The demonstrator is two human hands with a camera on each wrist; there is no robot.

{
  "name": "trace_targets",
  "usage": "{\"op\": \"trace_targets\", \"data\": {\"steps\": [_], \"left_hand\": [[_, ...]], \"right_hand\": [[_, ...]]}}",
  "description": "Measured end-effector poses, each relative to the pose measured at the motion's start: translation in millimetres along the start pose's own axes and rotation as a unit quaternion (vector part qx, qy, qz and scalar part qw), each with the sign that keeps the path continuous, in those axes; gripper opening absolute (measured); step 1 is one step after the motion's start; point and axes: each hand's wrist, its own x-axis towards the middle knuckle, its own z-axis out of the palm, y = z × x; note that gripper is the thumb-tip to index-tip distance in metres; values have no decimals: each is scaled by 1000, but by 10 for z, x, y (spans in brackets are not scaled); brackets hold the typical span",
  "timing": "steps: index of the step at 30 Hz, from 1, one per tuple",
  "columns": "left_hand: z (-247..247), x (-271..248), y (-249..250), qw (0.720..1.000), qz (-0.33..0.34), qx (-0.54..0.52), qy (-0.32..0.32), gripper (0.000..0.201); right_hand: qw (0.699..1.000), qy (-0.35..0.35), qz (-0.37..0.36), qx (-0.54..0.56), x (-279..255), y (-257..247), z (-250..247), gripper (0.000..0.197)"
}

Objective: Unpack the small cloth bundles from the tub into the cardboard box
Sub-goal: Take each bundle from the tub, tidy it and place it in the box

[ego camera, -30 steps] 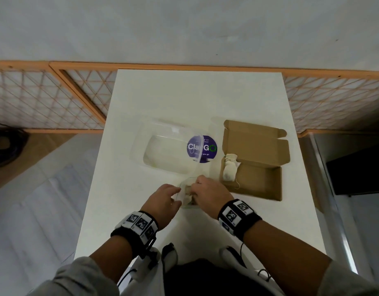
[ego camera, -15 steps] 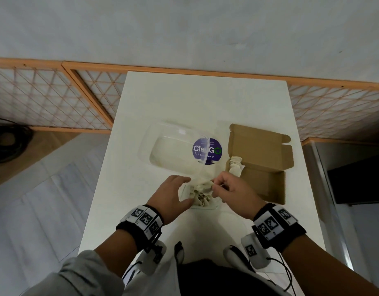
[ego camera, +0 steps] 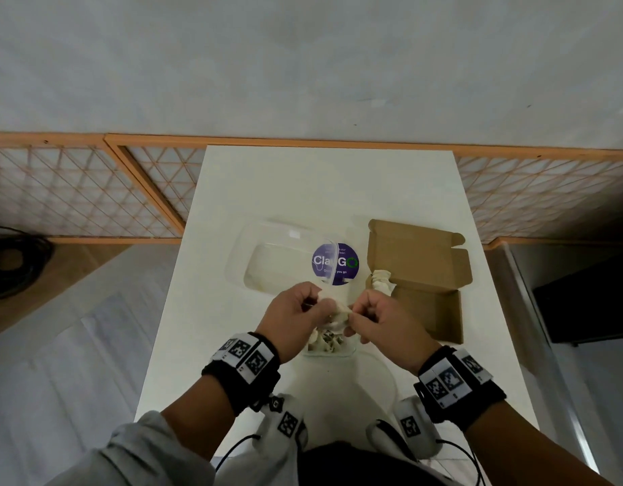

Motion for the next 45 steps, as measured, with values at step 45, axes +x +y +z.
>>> {"op": "trace_targets", "data": {"steps": [45], "left_hand": [[-269, -258, 439, 960, 4, -268, -83, 25]], "right_hand": [[933, -30, 7, 358, -213, -502, -99, 43]]}}
